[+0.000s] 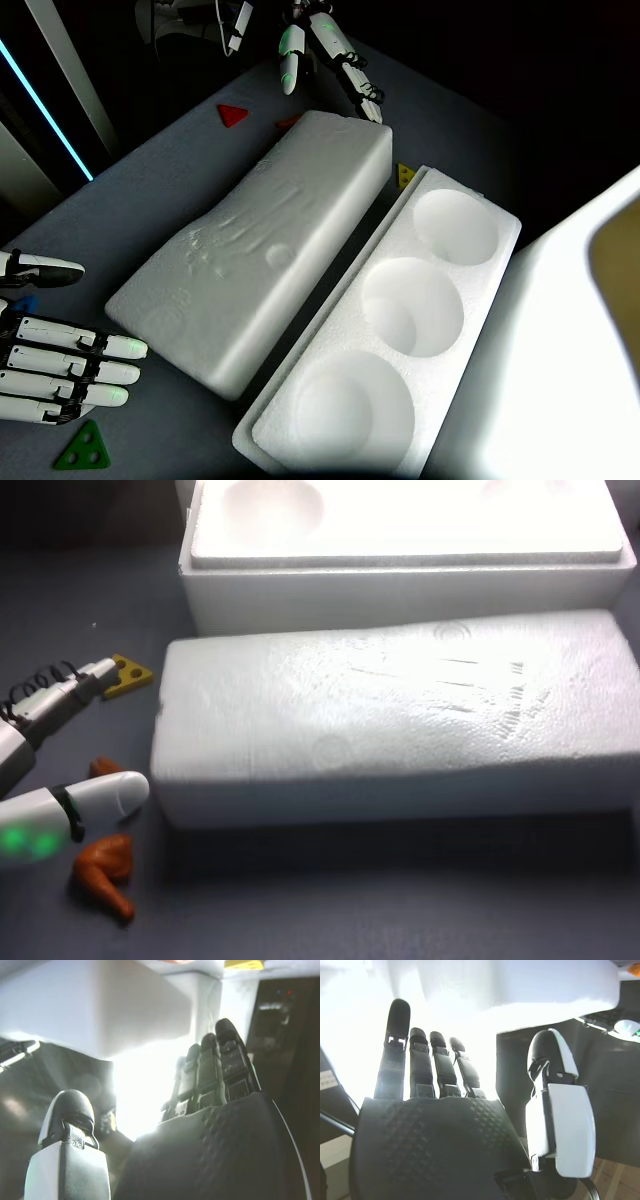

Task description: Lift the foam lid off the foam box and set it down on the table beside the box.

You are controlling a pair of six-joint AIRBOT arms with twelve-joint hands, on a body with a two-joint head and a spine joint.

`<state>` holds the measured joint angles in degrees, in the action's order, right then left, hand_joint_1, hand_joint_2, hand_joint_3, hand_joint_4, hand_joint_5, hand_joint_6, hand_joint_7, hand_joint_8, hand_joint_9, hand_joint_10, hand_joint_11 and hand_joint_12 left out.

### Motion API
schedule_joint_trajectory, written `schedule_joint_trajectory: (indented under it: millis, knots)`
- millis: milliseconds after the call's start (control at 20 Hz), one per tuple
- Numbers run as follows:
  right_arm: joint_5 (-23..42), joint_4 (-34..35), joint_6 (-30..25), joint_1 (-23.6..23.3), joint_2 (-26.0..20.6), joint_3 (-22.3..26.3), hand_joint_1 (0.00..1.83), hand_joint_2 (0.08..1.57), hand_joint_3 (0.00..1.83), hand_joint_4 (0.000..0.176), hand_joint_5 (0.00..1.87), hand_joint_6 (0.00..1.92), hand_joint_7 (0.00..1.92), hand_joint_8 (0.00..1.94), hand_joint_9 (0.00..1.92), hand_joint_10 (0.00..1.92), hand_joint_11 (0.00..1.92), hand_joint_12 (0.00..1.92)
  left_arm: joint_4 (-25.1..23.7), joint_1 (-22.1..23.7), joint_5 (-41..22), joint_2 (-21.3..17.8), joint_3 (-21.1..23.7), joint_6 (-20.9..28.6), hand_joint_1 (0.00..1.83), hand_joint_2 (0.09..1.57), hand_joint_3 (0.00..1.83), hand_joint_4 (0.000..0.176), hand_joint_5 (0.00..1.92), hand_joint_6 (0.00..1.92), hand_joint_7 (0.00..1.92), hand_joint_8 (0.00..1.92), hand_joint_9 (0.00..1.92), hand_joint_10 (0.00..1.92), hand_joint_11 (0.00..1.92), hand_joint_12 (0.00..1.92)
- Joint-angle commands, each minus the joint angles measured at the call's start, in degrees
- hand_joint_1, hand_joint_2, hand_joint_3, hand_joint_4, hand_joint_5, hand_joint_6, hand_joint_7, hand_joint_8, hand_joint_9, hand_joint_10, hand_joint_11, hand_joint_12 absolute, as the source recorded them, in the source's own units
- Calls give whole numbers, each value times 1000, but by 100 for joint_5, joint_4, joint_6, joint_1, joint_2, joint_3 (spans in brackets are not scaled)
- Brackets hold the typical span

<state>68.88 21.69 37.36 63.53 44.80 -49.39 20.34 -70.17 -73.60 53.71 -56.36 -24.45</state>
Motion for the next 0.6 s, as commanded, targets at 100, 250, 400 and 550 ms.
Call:
schedule_joint_trajectory:
  millis: [100, 250, 400, 550]
  knots:
    - [941, 31, -1, 4, -113, 25, 452, 1221, 0, 0, 0, 0, 0, 0, 0, 0, 0, 1079, -56, 9, -917, -110, 42, -10, 282, 1145, 0, 0, 25, 0, 0, 0, 0, 0, 0, 173]
    - [1197, -111, 7, -4, -191, 42, 372, 1232, 1, 0, 0, 0, 0, 0, 0, 0, 0, 182, -192, 111, -1167, -280, 92, -158, 262, 1135, 1, 14, 16, 0, 0, 0, 0, 0, 0, 2]
    - [1393, -262, 272, -181, -287, 84, 266, 1311, 28, 0, 0, 0, 0, 0, 0, 0, 0, 0, -401, 434, -1176, -435, 31, -412, 214, 1185, 19, 45, 0, 0, 0, 0, 0, 0, 0, 0]
    - [1276, -519, 430, -570, -297, 11, 208, 1300, 14, 40, 0, 0, 0, 0, 0, 0, 0, 0, -791, 956, -822, -451, -187, -465, 155, 1247, 25, 61, 0, 0, 0, 0, 0, 0, 0, 0]
